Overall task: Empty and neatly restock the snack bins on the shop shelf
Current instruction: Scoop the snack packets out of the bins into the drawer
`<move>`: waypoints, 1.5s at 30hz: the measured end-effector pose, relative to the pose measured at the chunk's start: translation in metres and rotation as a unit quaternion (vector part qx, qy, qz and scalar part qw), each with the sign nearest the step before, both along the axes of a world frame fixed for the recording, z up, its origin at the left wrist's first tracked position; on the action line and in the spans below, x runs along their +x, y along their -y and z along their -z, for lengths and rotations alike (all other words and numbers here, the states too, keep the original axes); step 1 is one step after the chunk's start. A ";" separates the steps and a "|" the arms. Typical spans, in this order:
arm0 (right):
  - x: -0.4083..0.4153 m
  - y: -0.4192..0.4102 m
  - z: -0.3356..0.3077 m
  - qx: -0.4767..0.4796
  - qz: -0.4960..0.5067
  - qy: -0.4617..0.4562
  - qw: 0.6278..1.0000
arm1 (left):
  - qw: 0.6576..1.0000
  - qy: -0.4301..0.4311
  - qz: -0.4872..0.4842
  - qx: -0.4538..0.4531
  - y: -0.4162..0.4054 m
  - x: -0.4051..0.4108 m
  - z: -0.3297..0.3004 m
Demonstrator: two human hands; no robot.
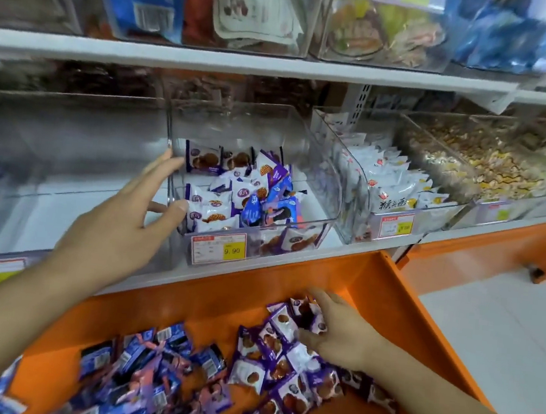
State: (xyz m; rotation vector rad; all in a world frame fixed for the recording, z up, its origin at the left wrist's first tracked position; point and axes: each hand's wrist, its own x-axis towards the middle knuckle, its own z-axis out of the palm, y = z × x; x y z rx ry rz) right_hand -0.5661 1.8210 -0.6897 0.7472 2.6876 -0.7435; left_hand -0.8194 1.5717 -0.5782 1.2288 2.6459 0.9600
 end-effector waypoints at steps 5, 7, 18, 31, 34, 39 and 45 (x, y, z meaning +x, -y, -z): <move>-0.036 0.038 -0.105 0.027 -0.051 -0.257 0.965 | 1.000 -0.003 -0.005 -0.003 0.001 0.001 -0.002; -0.058 0.036 -0.139 0.042 -0.044 -0.342 0.938 | 1.000 -0.006 -0.008 -0.010 0.002 0.003 -0.003; -0.179 -0.011 -0.133 0.076 0.016 -0.007 0.997 | 0.999 -0.031 -0.013 -0.009 0.001 -0.001 -0.004; -0.168 -0.015 -0.132 0.115 -0.027 -0.216 0.969 | 1.000 -0.011 -0.013 -0.010 0.003 -0.007 0.006; -0.160 -0.017 -0.146 0.103 -0.004 -0.276 0.956 | 1.000 -0.017 -0.014 -0.010 0.002 -0.007 0.007; -0.122 -0.002 -0.183 0.025 0.050 -0.399 0.915 | 1.000 -0.020 -0.010 -0.010 0.002 -0.007 0.007; -0.057 0.057 -0.181 -0.078 -0.013 -0.365 0.928 | 1.000 0.003 0.008 0.016 0.004 -0.010 0.001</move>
